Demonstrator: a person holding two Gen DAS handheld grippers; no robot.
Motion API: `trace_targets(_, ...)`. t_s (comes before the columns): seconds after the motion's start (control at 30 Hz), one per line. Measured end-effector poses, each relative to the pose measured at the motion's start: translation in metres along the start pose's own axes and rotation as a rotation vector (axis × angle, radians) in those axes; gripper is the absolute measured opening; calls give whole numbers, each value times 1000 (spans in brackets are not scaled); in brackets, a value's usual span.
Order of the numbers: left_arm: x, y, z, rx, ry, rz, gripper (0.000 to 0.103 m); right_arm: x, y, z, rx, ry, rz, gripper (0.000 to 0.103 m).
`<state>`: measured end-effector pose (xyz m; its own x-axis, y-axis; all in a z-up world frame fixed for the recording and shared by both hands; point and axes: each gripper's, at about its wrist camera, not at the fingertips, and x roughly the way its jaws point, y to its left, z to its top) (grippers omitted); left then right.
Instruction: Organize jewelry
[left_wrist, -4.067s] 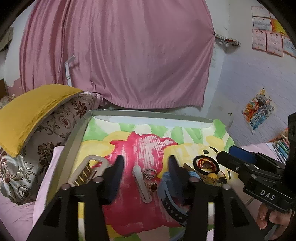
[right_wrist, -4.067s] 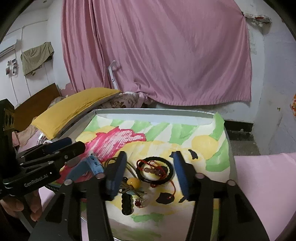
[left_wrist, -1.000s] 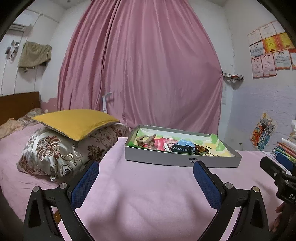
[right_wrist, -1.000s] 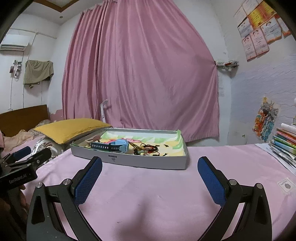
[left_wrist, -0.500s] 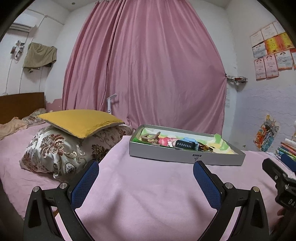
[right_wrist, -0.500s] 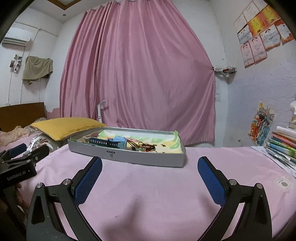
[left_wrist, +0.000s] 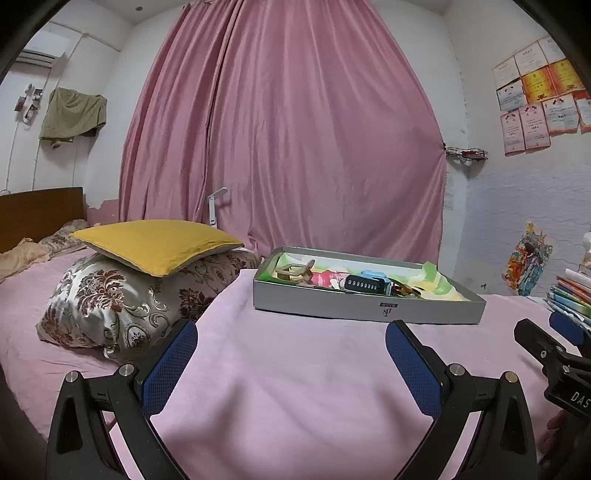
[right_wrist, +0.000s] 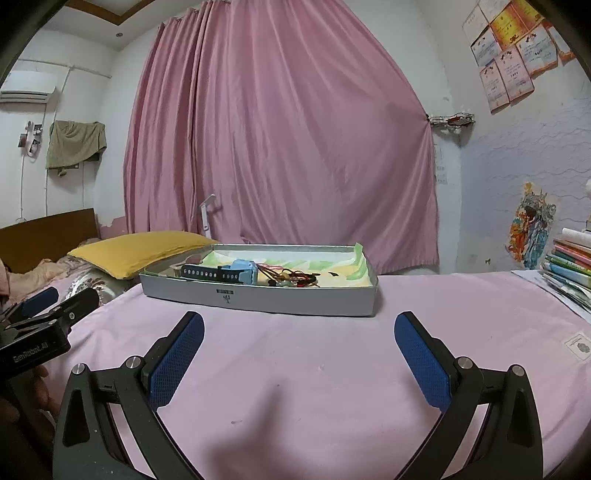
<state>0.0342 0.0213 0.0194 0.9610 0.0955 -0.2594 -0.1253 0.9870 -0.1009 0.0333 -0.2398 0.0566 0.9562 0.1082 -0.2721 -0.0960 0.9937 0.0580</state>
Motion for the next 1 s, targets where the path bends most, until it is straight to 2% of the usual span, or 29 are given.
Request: trace_targets(1.0,0,-2,0,21,6,-9,102,2,4,-1,7,19,4,101)
